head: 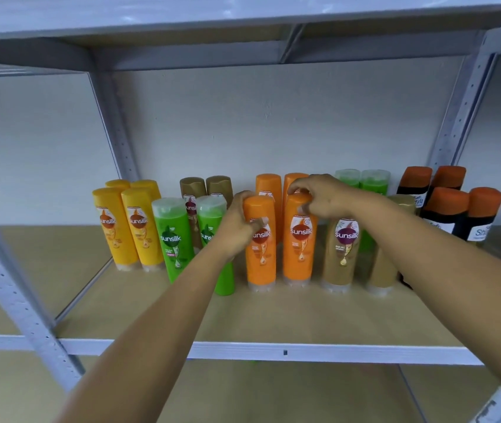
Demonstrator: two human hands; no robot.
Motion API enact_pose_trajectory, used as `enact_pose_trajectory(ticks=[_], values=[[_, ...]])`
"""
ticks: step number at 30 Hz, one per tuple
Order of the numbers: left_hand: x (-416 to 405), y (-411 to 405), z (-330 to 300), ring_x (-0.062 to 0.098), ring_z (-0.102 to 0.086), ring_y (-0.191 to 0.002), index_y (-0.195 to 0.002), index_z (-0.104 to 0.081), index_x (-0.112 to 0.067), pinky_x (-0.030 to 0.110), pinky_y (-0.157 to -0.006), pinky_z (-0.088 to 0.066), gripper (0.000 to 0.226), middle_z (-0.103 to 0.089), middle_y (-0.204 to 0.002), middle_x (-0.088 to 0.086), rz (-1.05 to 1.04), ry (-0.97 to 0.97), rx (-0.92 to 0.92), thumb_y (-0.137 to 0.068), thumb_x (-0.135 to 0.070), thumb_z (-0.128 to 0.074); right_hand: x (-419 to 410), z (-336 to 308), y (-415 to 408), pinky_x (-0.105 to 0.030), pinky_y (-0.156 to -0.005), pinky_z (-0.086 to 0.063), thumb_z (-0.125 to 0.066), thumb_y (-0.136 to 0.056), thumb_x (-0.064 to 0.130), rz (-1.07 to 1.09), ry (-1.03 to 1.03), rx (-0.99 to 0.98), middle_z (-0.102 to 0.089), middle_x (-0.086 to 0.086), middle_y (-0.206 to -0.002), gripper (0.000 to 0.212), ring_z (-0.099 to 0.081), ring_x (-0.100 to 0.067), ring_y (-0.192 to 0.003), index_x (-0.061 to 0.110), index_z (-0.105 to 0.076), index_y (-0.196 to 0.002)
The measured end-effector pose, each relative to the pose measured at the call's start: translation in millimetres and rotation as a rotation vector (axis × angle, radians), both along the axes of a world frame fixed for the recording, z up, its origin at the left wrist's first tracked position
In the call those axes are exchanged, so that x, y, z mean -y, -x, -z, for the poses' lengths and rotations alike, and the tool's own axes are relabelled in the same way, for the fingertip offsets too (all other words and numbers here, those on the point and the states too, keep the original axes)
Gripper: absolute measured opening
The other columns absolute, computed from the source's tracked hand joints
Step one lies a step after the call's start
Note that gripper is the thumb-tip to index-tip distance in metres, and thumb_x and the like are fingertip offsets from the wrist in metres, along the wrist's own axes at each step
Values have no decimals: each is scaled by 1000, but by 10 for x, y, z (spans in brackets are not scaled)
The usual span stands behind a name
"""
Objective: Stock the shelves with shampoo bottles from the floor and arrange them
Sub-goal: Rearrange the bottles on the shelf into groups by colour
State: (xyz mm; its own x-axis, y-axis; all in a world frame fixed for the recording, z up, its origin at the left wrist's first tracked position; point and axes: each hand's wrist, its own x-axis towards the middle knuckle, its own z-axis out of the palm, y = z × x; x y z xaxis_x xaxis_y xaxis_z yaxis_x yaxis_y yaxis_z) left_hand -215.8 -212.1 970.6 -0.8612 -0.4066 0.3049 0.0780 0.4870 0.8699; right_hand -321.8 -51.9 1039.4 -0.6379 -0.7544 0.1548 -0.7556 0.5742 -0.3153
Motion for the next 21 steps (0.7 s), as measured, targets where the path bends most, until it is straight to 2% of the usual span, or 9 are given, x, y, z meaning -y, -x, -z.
enact_pose_trajectory(ticks=[5,7,9,11,13,14,16,18,21], values=[[-30,-6,160,22,-49,-124,-147,-19,-25,36,-93,-48,74,-43,-142,3,-27,-94,-41,-89,-27,-65,-4,-40,-68,-29,-85,-45,-62,-91,18,22,-33,-17,-49,-4,-136,49,-51,-25,-119,21,-44,-136],[-85,-32,273,18,-53,-119,-145,-21,-25,30,-88,-51,75,-47,-136,-1,-28,-127,-70,-87,-26,-68,-26,-22,-135,-33,-91,-46,-61,-92,22,66,12,-19,-43,-5,-143,58,-48,-27,-125,23,-35,-143],[-165,-92,417,14,-54,-115,-145,-21,-24,28,-87,-49,77,-48,-132,-3,-43,-186,-103,-85,-19,-70,-91,90,-275,-35,-98,-43,-59,-92,27,122,138,-75,-36,-5,-148,62,-42,-26,-131,25,-29,-147],[-244,-164,606,9,-51,-117,-144,-20,-22,27,-95,-44,79,-45,-130,-8,-64,-220,-141,-84,-14,-70,-183,396,-460,-33,-103,-38,-58,-93,29,152,369,-93,-39,-4,-147,58,-41,-22,-132,23,-33,-145],[-330,-253,794,-3,-47,-113,-141,-19,-24,11,-93,-38,76,-41,-124,-18,-82,-195,-168,-85,-12,-69,-256,827,-631,-34,-106,-38,-61,-91,32,168,598,30,-49,0,-139,53,-48,-17,-127,23,-42,-139],[-369,-290,867,-7,-45,-110,-141,-18,-24,6,-90,-37,76,-39,-123,-20,-85,-202,-161,-86,-11,-68,-271,1037,-690,-38,-106,-40,-62,-89,35,178,666,117,-53,2,-135,52,-51,-15,-124,23,-45,-136],[-394,-316,1011,-9,-47,-109,-140,-21,-25,14,-95,-40,72,-41,-125,-17,-81,-235,-143,-86,-8,-67,-266,1357,-757,-41,-104,-44,-66,-87,34,195,730,276,-57,8,-126,46,-54,-8,-115,26,-48,-128],[-392,-307,1110,-15,-48,-106,-132,-26,-32,20,-96,-41,67,-45,-123,-18,-71,-234,-137,-85,-7,-67,-229,1524,-763,-36,-103,-45,-69,-85,30,208,765,373,-56,12,-122,48,-54,-2,-111,28,-45,-126],[-380,-282,1181,-2,-51,-108,-137,-30,-26,22,-94,-40,65,-47,-124,-13,-85,-241,-99,-86,-13,-68,-168,1631,-713,-35,-105,-41,-71,-82,38,248,762,424,-49,8,-136,74,-48,-8,-124,20,-31,-141]])
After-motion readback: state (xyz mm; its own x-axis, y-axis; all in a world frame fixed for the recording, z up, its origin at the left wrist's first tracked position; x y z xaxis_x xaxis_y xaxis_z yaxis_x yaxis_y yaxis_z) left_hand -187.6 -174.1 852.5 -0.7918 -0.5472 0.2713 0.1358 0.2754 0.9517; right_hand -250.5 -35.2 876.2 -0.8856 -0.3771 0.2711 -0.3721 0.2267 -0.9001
